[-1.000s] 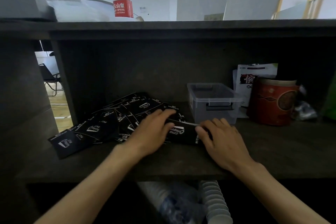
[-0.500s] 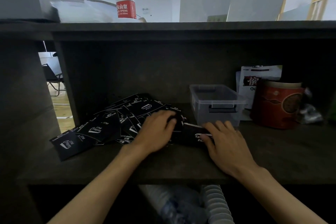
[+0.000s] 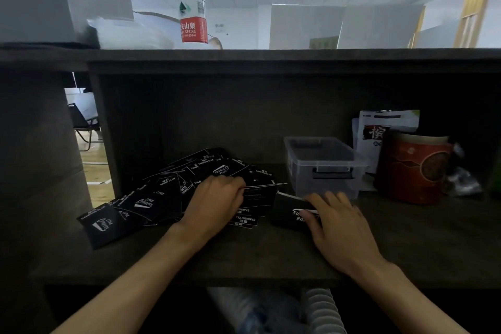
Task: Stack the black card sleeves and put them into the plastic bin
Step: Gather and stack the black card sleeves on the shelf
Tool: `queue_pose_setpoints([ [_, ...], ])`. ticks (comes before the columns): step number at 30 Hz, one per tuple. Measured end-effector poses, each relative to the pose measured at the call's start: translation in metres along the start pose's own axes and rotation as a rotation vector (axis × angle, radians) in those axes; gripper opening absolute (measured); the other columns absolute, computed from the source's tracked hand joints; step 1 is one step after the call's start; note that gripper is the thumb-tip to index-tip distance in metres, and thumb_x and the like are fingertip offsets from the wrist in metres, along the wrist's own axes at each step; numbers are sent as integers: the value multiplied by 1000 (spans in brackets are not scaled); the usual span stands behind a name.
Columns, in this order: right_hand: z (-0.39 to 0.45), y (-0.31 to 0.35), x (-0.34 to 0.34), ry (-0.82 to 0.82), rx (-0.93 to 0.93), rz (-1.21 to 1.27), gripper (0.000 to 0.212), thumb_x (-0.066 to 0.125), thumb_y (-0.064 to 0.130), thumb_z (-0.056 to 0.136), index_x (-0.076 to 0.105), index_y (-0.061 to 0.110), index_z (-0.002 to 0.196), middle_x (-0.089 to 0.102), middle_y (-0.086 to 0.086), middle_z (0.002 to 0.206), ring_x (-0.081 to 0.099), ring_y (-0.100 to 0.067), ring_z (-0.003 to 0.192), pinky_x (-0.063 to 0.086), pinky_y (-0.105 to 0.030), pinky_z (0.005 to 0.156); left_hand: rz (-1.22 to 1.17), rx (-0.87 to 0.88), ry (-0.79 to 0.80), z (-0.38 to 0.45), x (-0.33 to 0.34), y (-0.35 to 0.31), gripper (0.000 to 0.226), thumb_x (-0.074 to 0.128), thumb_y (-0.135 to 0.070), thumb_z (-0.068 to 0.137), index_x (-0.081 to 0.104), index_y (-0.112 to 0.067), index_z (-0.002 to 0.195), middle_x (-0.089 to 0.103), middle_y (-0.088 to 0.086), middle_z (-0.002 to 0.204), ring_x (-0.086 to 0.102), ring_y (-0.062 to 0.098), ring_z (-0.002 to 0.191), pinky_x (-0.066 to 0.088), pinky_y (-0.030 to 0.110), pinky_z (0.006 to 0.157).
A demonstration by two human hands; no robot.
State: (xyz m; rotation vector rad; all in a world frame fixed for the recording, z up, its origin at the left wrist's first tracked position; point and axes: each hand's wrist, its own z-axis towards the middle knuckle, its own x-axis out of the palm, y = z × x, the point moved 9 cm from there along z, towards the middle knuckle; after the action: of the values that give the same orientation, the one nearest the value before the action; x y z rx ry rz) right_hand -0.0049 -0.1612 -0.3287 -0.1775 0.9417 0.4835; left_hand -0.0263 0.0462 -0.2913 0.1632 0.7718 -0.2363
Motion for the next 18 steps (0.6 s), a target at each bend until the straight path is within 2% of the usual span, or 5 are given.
queue_pose_setpoints([
  [6, 0, 0, 0, -12, 2, -7, 41, 33, 54, 94, 50, 35, 126, 53, 8, 107, 45, -10, 100, 43, -28, 78, -49, 20, 205, -8, 18, 7, 21, 62, -37, 91, 69, -33, 111, 66, -15, 107, 58, 9, 105, 40, 30, 90],
  [11, 1, -1, 1, -14, -4, 4, 38, 37, 53, 95, 52, 34, 124, 54, 9, 106, 45, -10, 98, 37, -27, 75, -431, -267, -332, -1, -64, 43, 14, 57, -21, 97, 67, -30, 100, 67, -16, 86, 63, 2, 79, 46, 16, 66],
  [14, 1, 0, -2, -33, -10, 9, 34, 34, 52, 97, 53, 33, 117, 52, 10, 100, 45, -11, 94, 37, -28, 73, -698, -172, -85, 11, -69, 24, 17, 54, -22, 99, 65, -36, 98, 65, -17, 90, 62, 1, 87, 46, 10, 70],
  [16, 2, 1, -5, -41, -3, 61, 44, 16, 55, 98, 54, 35, 107, 47, 14, 91, 44, -8, 88, 36, -28, 72, -557, -93, 199, 6, -43, -2, 16, 54, -22, 98, 64, -35, 95, 65, -16, 88, 60, 2, 86, 48, 21, 76],
  [18, 3, -1, -6, -44, 9, 127, 60, 2, 63, 95, 54, 37, 106, 45, 17, 89, 39, -4, 85, 37, -28, 73, -400, -112, 273, -2, -19, -18, 14, 52, -24, 99, 63, -33, 102, 67, -13, 95, 61, 5, 91, 50, 32, 83],
])
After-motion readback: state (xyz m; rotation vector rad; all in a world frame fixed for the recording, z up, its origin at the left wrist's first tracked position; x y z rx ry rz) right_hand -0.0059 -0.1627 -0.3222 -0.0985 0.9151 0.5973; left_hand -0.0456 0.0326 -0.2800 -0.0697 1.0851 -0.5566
